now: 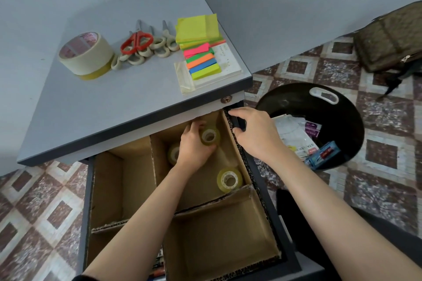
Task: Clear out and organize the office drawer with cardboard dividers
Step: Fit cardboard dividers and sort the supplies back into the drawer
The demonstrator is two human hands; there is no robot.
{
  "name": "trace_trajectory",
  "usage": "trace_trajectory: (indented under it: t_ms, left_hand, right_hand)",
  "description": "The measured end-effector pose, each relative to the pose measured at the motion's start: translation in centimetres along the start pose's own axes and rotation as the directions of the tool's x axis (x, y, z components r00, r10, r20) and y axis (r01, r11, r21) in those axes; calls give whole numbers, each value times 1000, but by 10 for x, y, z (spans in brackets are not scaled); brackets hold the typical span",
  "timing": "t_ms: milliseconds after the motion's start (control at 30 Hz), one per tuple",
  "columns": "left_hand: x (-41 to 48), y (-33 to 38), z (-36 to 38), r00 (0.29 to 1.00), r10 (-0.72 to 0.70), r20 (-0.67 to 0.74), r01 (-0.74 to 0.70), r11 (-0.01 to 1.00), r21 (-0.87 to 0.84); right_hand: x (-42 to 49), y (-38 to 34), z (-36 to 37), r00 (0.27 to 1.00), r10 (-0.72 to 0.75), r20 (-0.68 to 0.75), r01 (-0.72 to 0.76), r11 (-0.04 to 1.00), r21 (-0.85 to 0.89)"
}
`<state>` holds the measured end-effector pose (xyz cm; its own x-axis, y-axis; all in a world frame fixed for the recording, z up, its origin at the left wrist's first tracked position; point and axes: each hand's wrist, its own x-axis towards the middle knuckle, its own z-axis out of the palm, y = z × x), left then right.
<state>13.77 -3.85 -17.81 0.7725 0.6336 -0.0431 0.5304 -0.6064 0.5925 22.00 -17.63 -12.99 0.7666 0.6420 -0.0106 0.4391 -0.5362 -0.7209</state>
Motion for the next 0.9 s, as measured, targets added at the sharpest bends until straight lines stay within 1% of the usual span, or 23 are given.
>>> trace_trajectory:
  t_ms: [233,367,467,567,633,700,800,900]
  left_hand:
    - [-4,-2,0,999,15,29,-16,1000,18]
    - [-17,2,-16,999,46,25,-47,999,15]
    - [-40,6,-43,994,107,31,-108,994,24]
    - [-66,3,-76,986,158,49,-160,987,27]
    - [-80,0,-100,983,177,46,-179,983,40]
    - [-88,-2,-124,983,181,17,-182,983,33]
    - [-89,-9,-158,989,141,-48,-141,990,4]
    - [-71,-19,-187,982,105,-155,-106,994,-4]
  right_hand:
    - [1,0,1,1000,-4,-18,4,1000,-13]
    - [3,1,2,999,-3,-39,3,1000,-9]
    - [4,-1,5,992,-27,-120,26,1000,-3]
    - [-4,-9,6,971,-94,-221,104,994,34]
    - [-15,-19,6,959,-145,-242,162,985,52]
    - [-26,-30,5,960,-178,-217,196,979,63]
    - [-31,-56,5,960,-236,-153,248,966,67]
    - [-26,-88,-2,948,-304,-90,311,948,70]
